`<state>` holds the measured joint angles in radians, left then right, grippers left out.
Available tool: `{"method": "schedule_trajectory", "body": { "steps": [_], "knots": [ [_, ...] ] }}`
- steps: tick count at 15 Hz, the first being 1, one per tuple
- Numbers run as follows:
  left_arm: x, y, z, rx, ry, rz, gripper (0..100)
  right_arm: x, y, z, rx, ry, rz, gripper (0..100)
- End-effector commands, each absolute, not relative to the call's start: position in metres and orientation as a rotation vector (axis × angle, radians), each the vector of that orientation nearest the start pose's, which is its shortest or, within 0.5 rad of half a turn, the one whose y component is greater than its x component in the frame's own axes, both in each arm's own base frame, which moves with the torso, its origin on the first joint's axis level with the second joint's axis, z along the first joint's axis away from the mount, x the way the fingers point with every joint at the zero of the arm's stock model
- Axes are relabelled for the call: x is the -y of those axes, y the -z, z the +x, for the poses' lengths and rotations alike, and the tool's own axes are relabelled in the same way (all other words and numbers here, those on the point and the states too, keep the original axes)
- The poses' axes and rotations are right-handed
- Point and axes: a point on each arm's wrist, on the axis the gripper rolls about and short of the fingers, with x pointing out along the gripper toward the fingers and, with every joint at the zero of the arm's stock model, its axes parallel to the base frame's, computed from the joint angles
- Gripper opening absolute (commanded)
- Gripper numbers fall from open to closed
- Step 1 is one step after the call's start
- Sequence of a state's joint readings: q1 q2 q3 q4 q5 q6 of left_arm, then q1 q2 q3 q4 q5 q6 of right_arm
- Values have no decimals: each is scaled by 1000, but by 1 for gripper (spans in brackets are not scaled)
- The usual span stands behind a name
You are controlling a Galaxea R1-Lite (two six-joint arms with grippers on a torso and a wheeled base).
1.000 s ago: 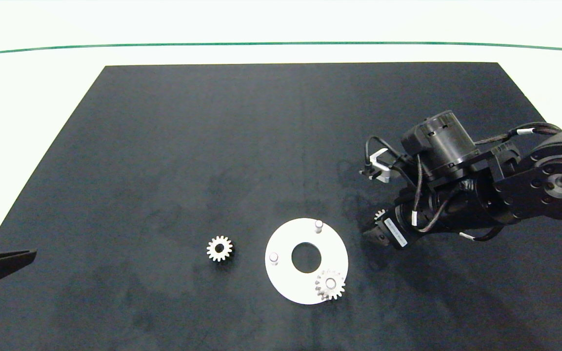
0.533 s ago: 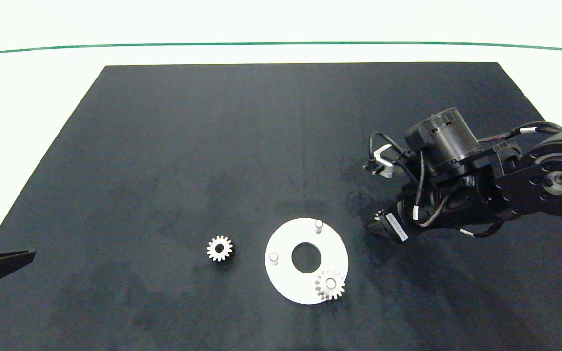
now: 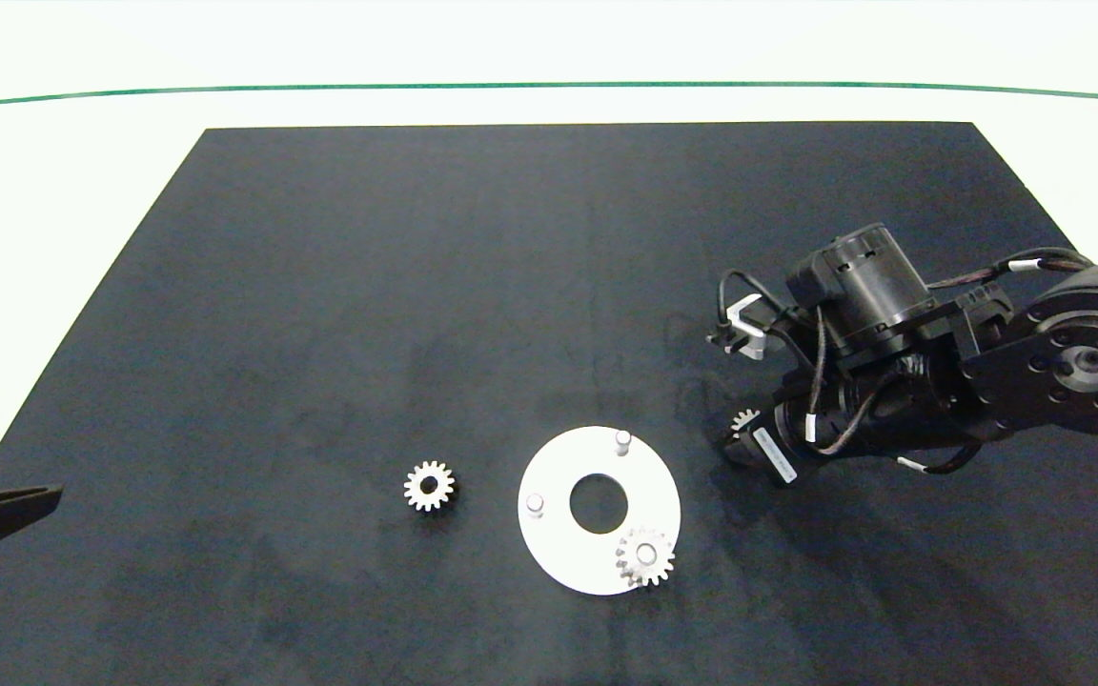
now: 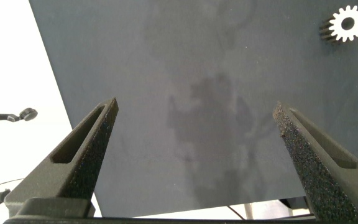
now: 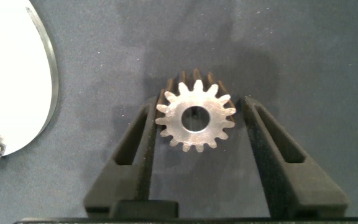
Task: Install three planetary gears onto the carrier pins
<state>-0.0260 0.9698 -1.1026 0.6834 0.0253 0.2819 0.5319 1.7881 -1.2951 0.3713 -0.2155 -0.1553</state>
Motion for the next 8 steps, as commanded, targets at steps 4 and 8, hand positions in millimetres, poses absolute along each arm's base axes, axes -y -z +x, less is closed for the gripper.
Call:
{"method": "schedule_trajectory", "body": {
  "steps": [4, 8],
  "knots": [
    [2, -291, 81, -553, 82, 292, 100, -160, -197, 281, -774, -362, -457, 40],
    [2, -291, 79, -548, 81, 292, 100, -164, -198, 275, -773, -391, -460, 33]
  ]
}}
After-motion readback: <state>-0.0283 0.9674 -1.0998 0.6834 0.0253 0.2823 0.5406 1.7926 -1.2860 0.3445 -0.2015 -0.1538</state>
